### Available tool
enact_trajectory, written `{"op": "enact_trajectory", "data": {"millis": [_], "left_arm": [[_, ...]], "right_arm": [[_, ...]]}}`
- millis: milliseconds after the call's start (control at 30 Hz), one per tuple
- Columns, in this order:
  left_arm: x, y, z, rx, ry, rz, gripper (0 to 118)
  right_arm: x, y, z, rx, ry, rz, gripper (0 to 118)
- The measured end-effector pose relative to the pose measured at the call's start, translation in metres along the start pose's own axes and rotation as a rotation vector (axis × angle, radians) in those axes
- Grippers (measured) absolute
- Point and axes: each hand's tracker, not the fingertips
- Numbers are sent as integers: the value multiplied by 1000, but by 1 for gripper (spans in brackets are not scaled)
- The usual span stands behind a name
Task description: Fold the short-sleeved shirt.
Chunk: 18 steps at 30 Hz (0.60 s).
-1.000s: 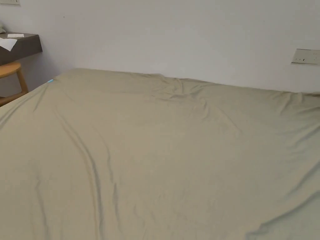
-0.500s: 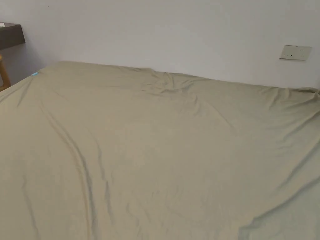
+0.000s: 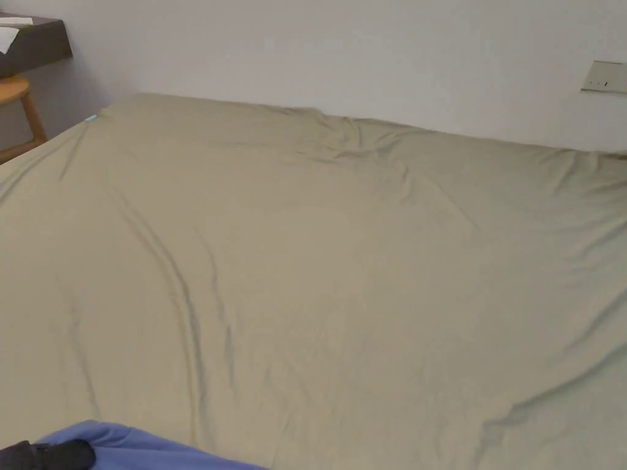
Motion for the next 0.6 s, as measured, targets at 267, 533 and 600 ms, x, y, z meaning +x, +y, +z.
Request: {"op": "enact_trajectory", "data": {"millis": [267, 533, 600], "left_arm": [[71, -29, 12, -55, 170, -318, 9], [104, -125, -102, -358, 46, -397, 10], [96, -141, -130, -420, 89, -424, 13]], "right_arm": [[2, -8, -13, -27, 11, -30, 2], [7, -11, -7, -39, 27, -37, 2], [10, -12, -2, -30, -21, -54, 2]]}}
